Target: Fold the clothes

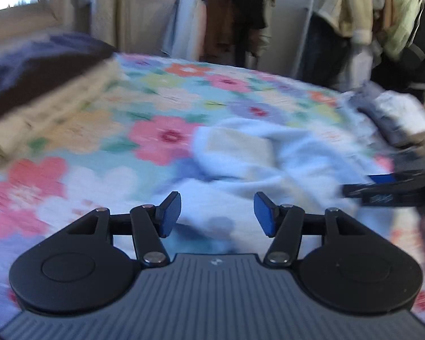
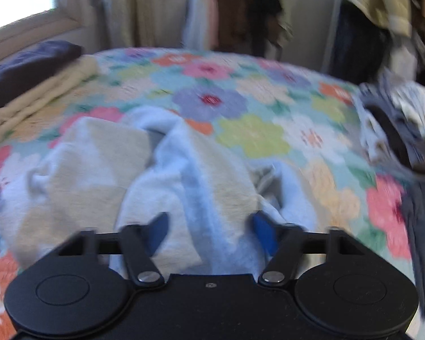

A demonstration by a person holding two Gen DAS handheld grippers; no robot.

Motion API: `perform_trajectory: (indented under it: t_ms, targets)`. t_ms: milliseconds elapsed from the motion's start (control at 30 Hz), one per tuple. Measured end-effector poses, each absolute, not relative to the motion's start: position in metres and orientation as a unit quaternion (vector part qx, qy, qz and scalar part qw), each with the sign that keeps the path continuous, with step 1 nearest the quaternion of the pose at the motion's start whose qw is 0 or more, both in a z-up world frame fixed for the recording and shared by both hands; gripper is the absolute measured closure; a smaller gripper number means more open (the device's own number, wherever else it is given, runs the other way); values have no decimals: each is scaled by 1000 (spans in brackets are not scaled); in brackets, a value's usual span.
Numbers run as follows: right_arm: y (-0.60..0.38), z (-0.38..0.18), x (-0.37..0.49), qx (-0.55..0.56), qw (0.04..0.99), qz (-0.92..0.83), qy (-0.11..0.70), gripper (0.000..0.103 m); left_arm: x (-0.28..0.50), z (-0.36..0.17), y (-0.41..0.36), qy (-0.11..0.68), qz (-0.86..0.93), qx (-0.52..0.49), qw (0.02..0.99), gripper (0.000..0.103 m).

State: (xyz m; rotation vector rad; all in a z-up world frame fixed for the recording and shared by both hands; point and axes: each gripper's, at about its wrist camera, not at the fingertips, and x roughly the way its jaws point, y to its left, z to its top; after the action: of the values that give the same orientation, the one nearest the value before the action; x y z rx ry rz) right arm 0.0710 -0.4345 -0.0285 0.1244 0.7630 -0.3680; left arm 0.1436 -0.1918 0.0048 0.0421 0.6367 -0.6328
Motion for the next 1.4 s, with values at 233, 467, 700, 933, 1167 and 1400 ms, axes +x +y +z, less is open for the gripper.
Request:
perform_trajectory:
  t_ms: [233, 467, 700, 933, 1167, 1400]
  targets:
    - [-393, 1, 55, 84, 943, -82, 312, 96, 155, 8, -166, 339, -406, -146, 836, 46]
    - [-347, -7, 30, 160, 925, 57, 339, 96, 158, -1, -167, 373, -410, -209, 806, 40]
    - [-349, -25, -12, 201, 904, 114, 359, 100, 148, -17, -197, 411, -427, -145, 792, 22]
    - [-347, -19, -5, 166, 908, 51, 380, 100, 134, -33, -239, 392, -416, -29, 820, 83]
    - [-375, 10, -25, 168, 925, -8, 340, 56, 111, 9, -224, 326, -410, -23, 852, 96]
    - [-417, 7, -12, 221, 910, -80, 341, 42, 129, 0, -210, 373, -404, -82, 831, 99]
